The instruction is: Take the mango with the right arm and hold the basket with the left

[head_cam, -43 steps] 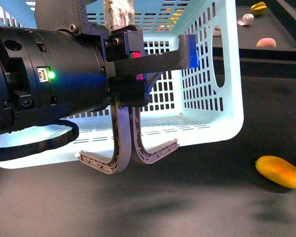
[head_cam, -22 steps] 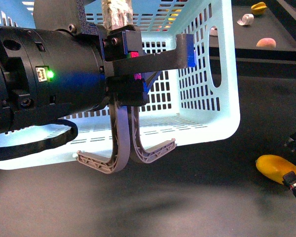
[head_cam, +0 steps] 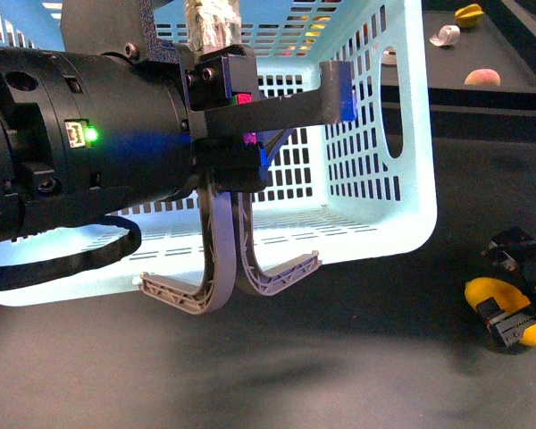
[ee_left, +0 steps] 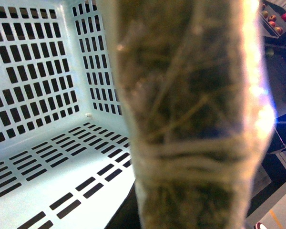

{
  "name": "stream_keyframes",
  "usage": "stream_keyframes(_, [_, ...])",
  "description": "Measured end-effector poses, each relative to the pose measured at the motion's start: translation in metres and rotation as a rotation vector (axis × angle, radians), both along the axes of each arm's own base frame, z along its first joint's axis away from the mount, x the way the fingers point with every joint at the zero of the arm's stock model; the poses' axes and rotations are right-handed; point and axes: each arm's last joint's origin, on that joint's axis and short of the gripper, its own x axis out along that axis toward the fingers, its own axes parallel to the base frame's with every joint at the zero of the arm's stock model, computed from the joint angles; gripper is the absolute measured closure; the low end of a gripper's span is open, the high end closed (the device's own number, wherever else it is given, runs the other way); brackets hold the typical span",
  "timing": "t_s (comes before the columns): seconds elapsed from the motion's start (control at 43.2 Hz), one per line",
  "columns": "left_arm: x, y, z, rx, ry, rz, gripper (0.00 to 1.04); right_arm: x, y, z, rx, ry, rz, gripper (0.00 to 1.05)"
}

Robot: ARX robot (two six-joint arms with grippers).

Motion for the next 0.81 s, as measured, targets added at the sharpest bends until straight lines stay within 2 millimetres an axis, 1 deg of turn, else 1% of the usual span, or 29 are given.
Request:
stream_keyframes(0.162, [0.000,0.000,0.000,0.000,0.000,0.001,0.98,0.005,0.004,-0.003,0.010,0.001,-0.004,0.09])
stream_keyframes(0.185, [0.000,0.000,0.000,0.000,0.000,0.001,0.98,0.005,0.004,-0.003,0.011,0.002,-0.005,0.10])
stream_keyframes(0.254, [0.000,0.000,0.000,0.000,0.000,0.001,0.98,0.006,0.006,-0.004,0.017,-0.001,-0.012,0.21])
stream_keyframes(0.278, [0.000,0.000,0.000,0.000,0.000,0.000,0.98,-0.015,0.005,0.057,0.144,-0.155,-0.131,0.45])
stream_keyframes(0.347, [0.000,0.000,0.000,0.000,0.000,0.000,0.98,-0.018,0.004,0.078,0.172,-0.211,-0.157,0.45])
stream_keyframes(0.44, [0.000,0.000,0.000,0.000,0.000,0.000,0.98,-0.022,0.004,0.095,0.197,-0.257,-0.179,0.45])
stream_keyframes(0.463, [0.000,0.000,0.000,0.000,0.000,0.000,0.98,-0.024,0.005,0.104,0.210,-0.279,-0.184,0.45])
stream_keyframes(0.532, [0.000,0.000,0.000,0.000,0.000,0.000,0.98,-0.027,0.006,0.116,0.234,-0.308,-0.194,0.45])
stream_keyframes(0.555, [0.000,0.000,0.000,0.000,0.000,0.000,0.98,-0.030,0.008,0.125,0.255,-0.327,-0.205,0.45])
stream_keyframes(0.625, [0.000,0.000,0.000,0.000,0.000,0.000,0.98,-0.034,0.010,0.138,0.279,-0.355,-0.208,0.45])
stream_keyframes(0.648, [0.000,0.000,0.000,0.000,0.000,0.000,0.98,-0.037,0.013,0.147,0.302,-0.370,-0.215,0.45])
stream_keyframes(0.694, [0.000,0.000,0.000,0.000,0.000,0.000,0.98,-0.039,0.016,0.156,0.317,-0.387,-0.213,0.45])
stream_keyframes(0.81, [0.000,0.000,0.000,0.000,0.000,0.000,0.98,-0.050,0.033,0.202,0.404,-0.473,-0.201,0.45])
